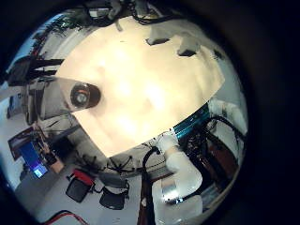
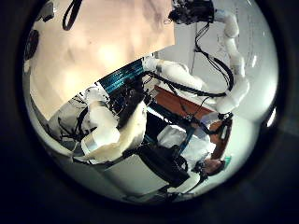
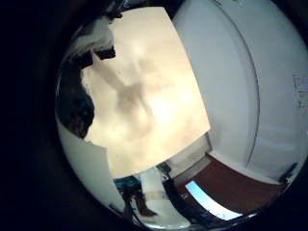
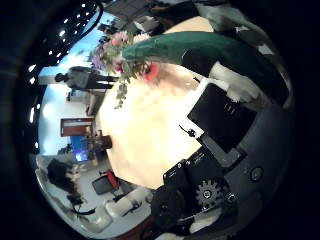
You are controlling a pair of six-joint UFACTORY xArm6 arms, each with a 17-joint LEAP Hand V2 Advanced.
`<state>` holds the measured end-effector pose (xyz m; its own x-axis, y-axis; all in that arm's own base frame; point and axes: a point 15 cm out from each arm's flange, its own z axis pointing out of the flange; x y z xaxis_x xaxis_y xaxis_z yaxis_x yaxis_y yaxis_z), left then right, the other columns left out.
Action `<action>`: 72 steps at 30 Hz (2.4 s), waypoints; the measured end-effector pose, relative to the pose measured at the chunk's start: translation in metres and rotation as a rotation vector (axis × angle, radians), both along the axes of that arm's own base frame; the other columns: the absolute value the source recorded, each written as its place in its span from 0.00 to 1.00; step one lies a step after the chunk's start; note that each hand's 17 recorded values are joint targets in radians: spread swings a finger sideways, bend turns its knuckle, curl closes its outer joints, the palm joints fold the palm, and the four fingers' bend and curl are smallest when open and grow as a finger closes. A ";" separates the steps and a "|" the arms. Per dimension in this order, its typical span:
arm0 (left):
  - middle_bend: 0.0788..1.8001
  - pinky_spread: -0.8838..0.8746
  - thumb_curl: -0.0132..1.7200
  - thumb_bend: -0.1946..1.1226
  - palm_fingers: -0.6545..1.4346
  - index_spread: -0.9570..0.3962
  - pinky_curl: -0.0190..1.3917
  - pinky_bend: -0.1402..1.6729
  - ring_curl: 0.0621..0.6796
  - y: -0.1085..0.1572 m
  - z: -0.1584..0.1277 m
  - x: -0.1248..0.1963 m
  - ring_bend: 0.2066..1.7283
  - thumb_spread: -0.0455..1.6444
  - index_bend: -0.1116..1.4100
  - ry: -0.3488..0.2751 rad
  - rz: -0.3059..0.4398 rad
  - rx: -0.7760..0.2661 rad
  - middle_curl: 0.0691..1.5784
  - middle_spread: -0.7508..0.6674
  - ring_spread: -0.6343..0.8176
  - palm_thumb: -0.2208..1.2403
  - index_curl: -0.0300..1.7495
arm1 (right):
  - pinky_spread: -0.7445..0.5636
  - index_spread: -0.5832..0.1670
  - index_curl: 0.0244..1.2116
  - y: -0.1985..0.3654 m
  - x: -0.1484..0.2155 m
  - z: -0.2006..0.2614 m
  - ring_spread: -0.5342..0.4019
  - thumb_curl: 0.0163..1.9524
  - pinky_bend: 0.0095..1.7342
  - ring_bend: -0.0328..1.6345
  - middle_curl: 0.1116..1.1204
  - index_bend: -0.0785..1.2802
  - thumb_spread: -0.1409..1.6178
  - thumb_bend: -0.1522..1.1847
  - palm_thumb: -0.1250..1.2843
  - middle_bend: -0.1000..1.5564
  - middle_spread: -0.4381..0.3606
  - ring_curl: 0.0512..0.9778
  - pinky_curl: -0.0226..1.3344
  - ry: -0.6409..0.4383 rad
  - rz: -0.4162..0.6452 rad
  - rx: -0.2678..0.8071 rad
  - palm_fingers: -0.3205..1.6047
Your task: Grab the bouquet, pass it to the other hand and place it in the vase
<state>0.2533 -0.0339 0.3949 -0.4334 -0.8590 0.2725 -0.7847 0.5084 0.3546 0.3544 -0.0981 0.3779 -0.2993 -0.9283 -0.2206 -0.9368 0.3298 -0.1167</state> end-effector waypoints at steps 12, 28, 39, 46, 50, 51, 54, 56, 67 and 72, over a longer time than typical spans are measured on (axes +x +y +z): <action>0.11 0.71 0.17 0.14 0.46 0.68 0.01 0.43 0.15 -0.001 0.004 0.021 0.36 0.74 0.19 0.040 0.029 -0.132 0.21 0.65 0.61 0.36 0.22 | 0.42 0.43 0.79 0.000 -0.026 0.133 0.38 0.48 0.84 0.91 0.68 0.87 0.56 0.14 0.91 0.87 0.39 0.63 0.40 -0.299 0.007 0.304 0.77; 0.10 0.71 0.17 0.13 0.46 0.68 0.01 0.43 0.14 -0.007 0.014 0.009 0.37 0.74 0.19 0.080 0.017 -0.186 0.21 0.64 0.60 0.37 0.22 | 0.35 0.39 0.67 -0.050 -0.082 0.030 0.35 0.35 0.67 0.81 0.57 0.49 0.67 0.08 0.58 0.71 0.37 0.56 0.39 0.067 -0.043 0.262 0.27; 0.11 0.71 0.17 0.13 0.46 0.68 0.01 0.43 0.14 -0.023 0.012 0.010 0.37 0.74 0.19 0.094 -0.027 -0.172 0.21 0.64 0.60 0.37 0.23 | 0.59 0.41 0.49 -0.060 -0.115 -0.106 0.43 0.27 0.50 0.68 0.42 0.42 0.68 0.09 0.57 0.54 0.49 0.41 0.25 0.346 -0.044 0.124 0.24; 0.11 0.70 0.17 0.13 0.46 0.68 0.01 0.43 0.14 -0.025 0.012 0.011 0.37 0.74 0.19 0.098 -0.025 -0.163 0.21 0.64 0.60 0.36 0.23 | 0.63 0.44 0.45 -0.051 -0.105 -0.178 0.44 0.25 0.46 0.64 0.38 0.40 0.68 0.09 0.57 0.50 0.51 0.37 0.21 0.369 -0.067 0.072 0.26; 0.11 0.70 0.17 0.13 0.46 0.68 0.01 0.43 0.14 -0.024 0.012 0.010 0.37 0.74 0.19 0.098 -0.025 -0.160 0.21 0.64 0.60 0.36 0.23 | 0.64 0.45 0.43 -0.047 -0.104 -0.214 0.45 0.24 0.45 0.63 0.37 0.38 0.67 0.09 0.56 0.48 0.52 0.36 0.20 0.400 -0.083 0.077 0.28; 0.11 0.70 0.17 0.13 0.46 0.68 0.01 0.43 0.14 -0.024 0.012 0.011 0.37 0.74 0.19 0.099 -0.024 -0.160 0.21 0.64 0.60 0.36 0.23 | 0.64 0.46 0.43 -0.048 -0.102 -0.220 0.45 0.24 0.44 0.62 0.36 0.37 0.67 0.09 0.56 0.47 0.53 0.36 0.20 0.400 -0.088 0.076 0.28; 0.11 0.70 0.17 0.13 0.46 0.68 0.01 0.43 0.13 -0.023 0.011 0.011 0.37 0.74 0.19 0.102 -0.022 -0.157 0.21 0.64 0.60 0.36 0.23 | 0.64 0.47 0.41 -0.055 -0.093 -0.229 0.46 0.23 0.44 0.62 0.35 0.34 0.67 0.09 0.56 0.45 0.54 0.35 0.19 0.375 -0.108 0.056 0.28; 0.11 0.70 0.17 0.13 0.46 0.68 0.01 0.43 0.13 -0.022 0.012 0.010 0.37 0.74 0.19 0.101 -0.022 -0.154 0.21 0.64 0.60 0.36 0.23 | 0.65 0.49 0.40 -0.058 -0.088 -0.231 0.46 0.23 0.44 0.61 0.34 0.31 0.67 0.09 0.56 0.44 0.54 0.35 0.19 0.359 -0.120 0.049 0.29; 0.11 0.70 0.17 0.13 0.46 0.67 0.01 0.43 0.13 -0.020 0.007 0.012 0.37 0.74 0.19 0.119 -0.019 -0.143 0.21 0.64 0.60 0.35 0.23 | 0.68 0.50 0.36 -0.073 -0.090 -0.220 0.50 0.22 0.44 0.59 0.31 0.26 0.67 0.09 0.55 0.40 0.57 0.32 0.16 0.319 -0.176 0.048 0.33; 0.11 0.70 0.17 0.13 0.46 0.67 0.01 0.43 0.13 -0.020 0.004 0.013 0.37 0.74 0.19 0.126 -0.019 -0.143 0.21 0.63 0.60 0.35 0.23 | 0.67 0.49 0.36 -0.068 -0.094 -0.199 0.48 0.22 0.43 0.58 0.31 0.26 0.67 0.09 0.55 0.39 0.54 0.31 0.15 0.303 -0.181 0.059 0.36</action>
